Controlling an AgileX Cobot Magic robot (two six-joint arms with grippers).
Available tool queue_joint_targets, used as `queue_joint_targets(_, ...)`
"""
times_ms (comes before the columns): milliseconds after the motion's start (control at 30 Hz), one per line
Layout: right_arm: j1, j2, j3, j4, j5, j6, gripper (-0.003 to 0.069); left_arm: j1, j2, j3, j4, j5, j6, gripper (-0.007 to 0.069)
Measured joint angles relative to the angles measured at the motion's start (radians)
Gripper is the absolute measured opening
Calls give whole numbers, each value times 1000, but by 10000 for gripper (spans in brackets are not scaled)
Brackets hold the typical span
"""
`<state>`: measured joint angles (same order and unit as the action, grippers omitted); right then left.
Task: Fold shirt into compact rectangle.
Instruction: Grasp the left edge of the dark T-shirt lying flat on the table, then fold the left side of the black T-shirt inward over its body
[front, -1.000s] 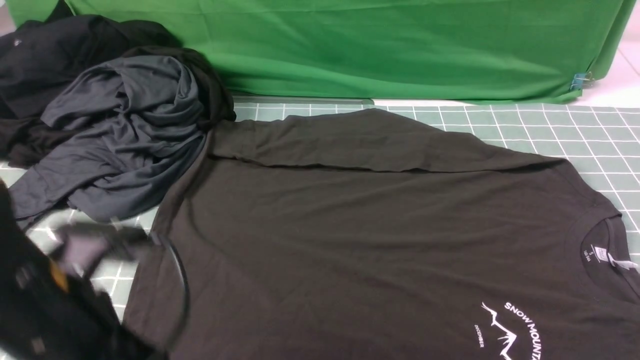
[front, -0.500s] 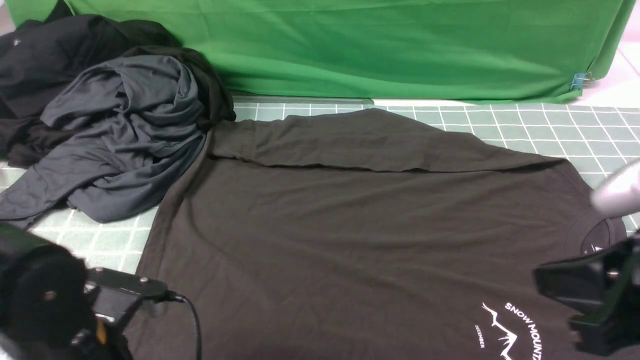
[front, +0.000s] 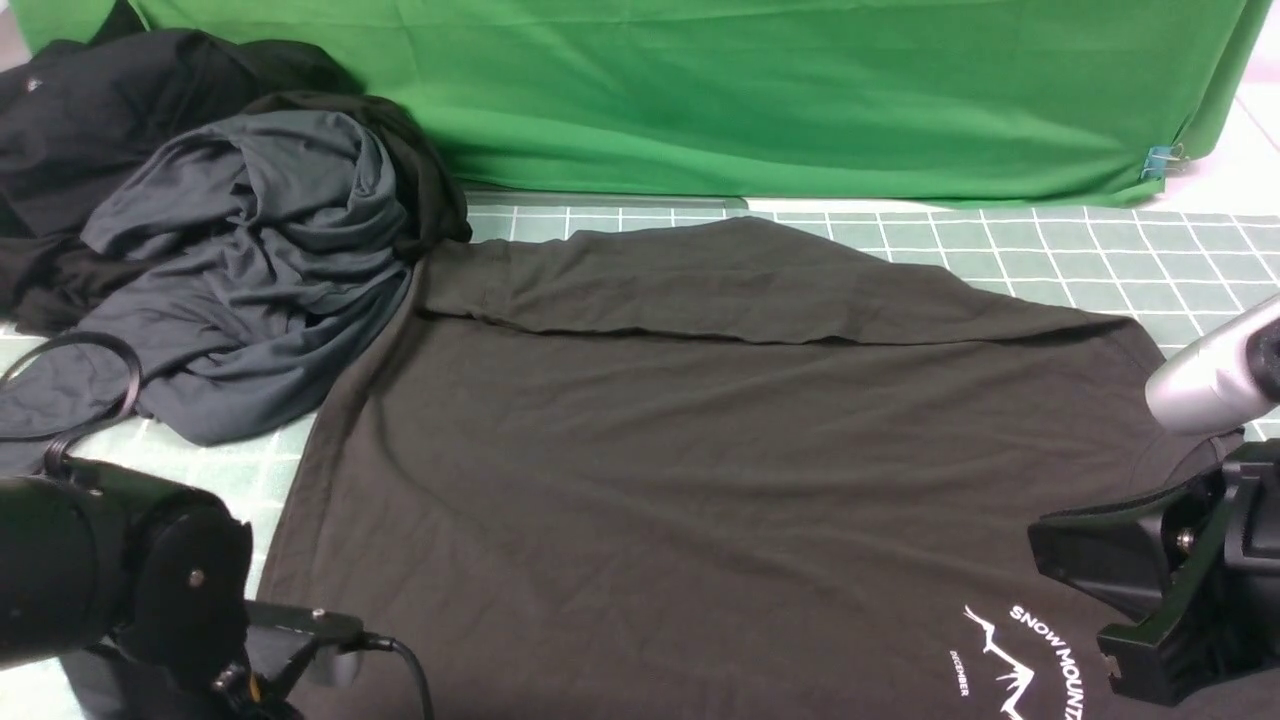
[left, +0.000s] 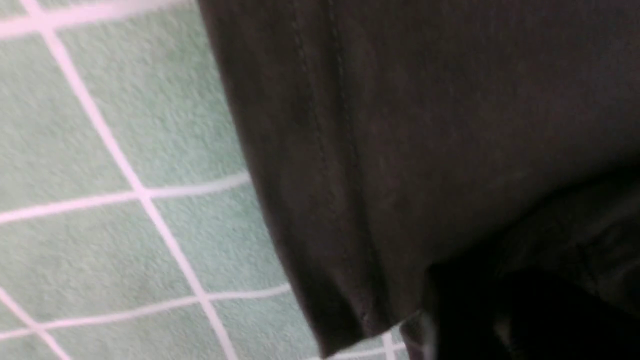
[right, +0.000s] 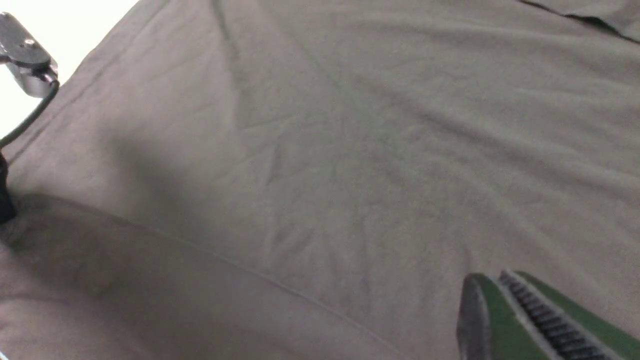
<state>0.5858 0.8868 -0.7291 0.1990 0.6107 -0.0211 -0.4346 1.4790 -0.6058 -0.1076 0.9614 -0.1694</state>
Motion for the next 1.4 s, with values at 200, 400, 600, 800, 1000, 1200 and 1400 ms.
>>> queue_joint_targets(200,0,0,0,0,-1,0,26,0,1,-13,5,41,1,11)
queue_joint_targets(400,0,0,1,0,-8,0,36,-9,-22,-168,25,149,30,9)
queue_joint_targets(600,0,0,1,0,-20,0,47,-12,-60,-588,120,241,39,8)
queue_joint_targets(800,0,35,-77,0,135,-1,50,114,49,-909,153,246,46,8)
queue_joint_targets(1000,0,126,-209,0,335,-37,64,230,273,-1047,155,248,72,8)
queue_joint_targets(1200,62,296,-221,-5,388,-80,261,275,427,-1084,180,239,76,8)
queue_joint_targets(1400,183,480,-205,-105,357,-41,387,278,449,-1085,177,218,76,8)
